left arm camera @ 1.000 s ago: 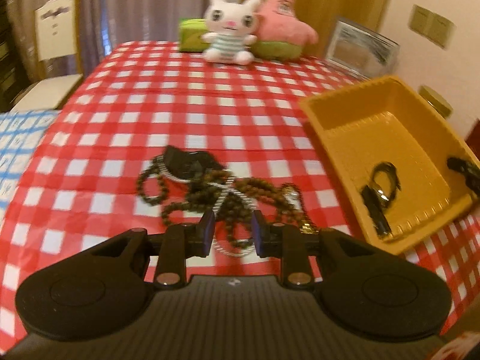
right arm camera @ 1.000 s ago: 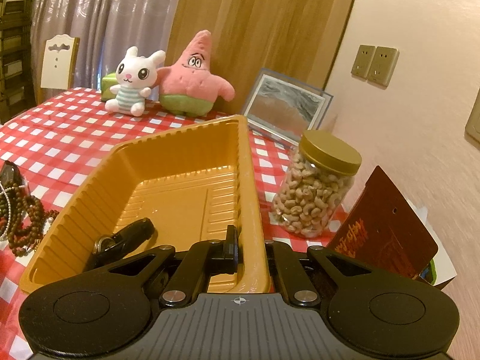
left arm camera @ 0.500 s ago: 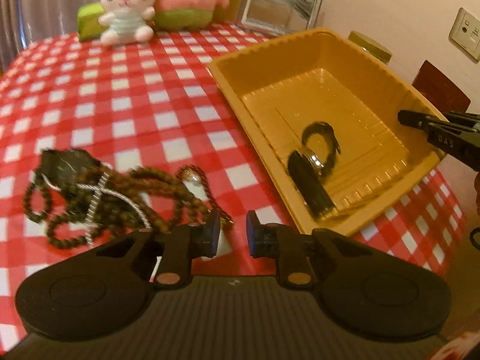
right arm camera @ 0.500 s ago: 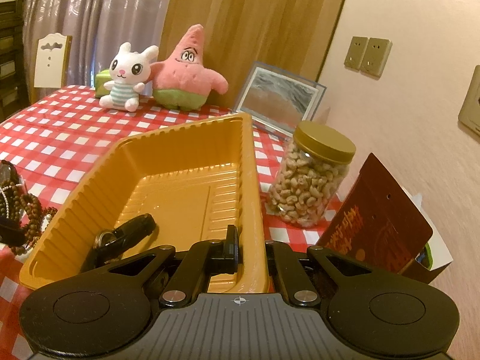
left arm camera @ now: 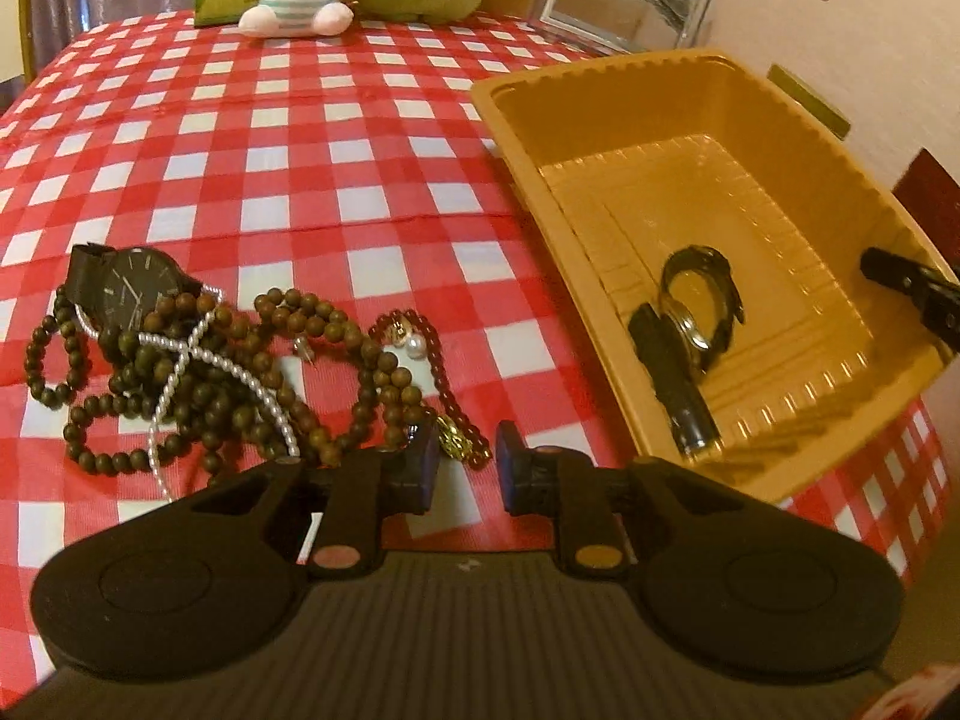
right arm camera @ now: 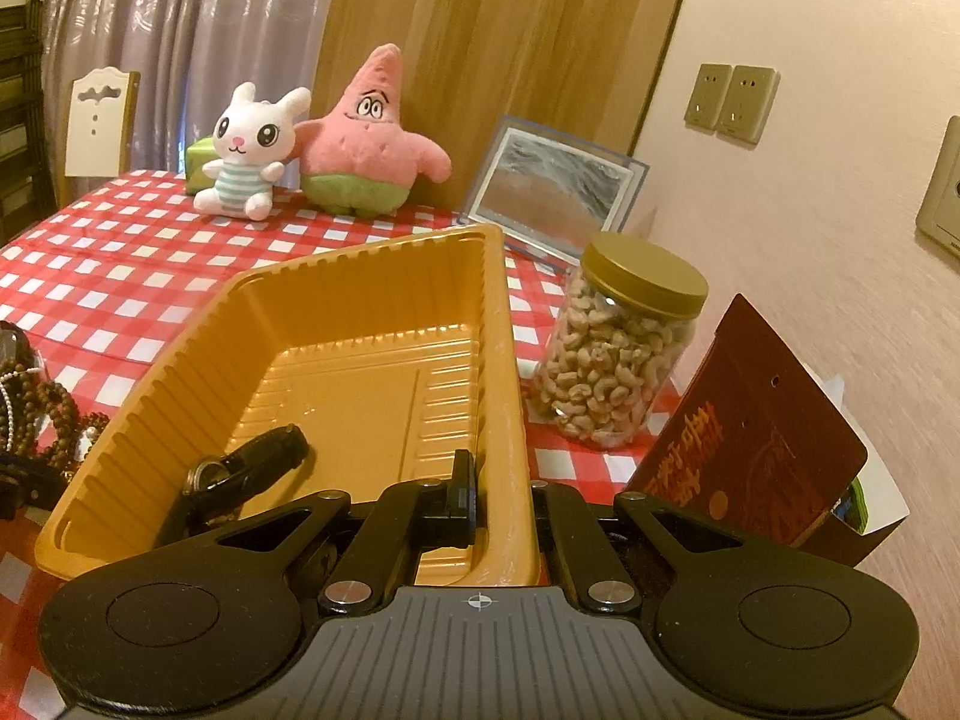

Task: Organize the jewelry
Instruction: 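Grasp a small bead strand from the jewelry pile with the left gripper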

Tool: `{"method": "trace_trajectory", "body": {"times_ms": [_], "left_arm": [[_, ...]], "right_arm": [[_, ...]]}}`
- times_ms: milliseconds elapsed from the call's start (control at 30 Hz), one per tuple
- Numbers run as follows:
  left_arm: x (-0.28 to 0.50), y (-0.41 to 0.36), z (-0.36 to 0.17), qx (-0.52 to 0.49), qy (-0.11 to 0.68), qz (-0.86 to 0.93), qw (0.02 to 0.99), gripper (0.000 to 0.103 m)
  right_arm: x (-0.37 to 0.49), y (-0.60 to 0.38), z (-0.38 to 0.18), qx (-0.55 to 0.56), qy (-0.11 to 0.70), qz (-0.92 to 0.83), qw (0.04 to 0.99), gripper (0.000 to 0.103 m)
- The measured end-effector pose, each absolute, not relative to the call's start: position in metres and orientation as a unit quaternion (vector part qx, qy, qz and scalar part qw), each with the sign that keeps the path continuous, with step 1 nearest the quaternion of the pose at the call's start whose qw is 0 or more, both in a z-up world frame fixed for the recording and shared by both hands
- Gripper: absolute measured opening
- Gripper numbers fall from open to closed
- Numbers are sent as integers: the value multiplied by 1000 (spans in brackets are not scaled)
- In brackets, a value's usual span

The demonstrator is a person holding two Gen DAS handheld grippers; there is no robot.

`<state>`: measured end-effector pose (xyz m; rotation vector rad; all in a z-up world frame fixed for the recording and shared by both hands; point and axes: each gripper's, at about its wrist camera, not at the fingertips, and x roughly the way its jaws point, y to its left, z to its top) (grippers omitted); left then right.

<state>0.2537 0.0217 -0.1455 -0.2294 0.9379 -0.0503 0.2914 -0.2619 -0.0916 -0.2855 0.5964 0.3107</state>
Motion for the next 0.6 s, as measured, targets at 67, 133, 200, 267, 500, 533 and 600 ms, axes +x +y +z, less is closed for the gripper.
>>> {"method": "trace_trajectory", "body": {"times_ms": [67,133,200,267,500,533,600], "left_arm": [[256,22,-146,-113,451,-20,885,18],[258,19,-146,-102,452,-17,886,18],[259,15,-146,-86,451,-18,888,17],[260,14,-146,-80,451,-23,889,14],[255,22,-139,-97,447,-29,889,4],[253,23,-136,-96,443,-30,891,4],[249,25,-128,-94,436,-31,894,4]], "right_arm": [[292,-262,-92,-140,292,153,934,4],[292,-262,-92,-139,292,153,934,4],[292,-263,-92,-139,292,153,934,4],[292,-262,-92,-139,291,153,934,4],[292,-262,-92,-139,291,154,934,4],[292,-263,-92,-138,291,154,934,4],[292,-263,-92,-138,291,154,934,4]]}}
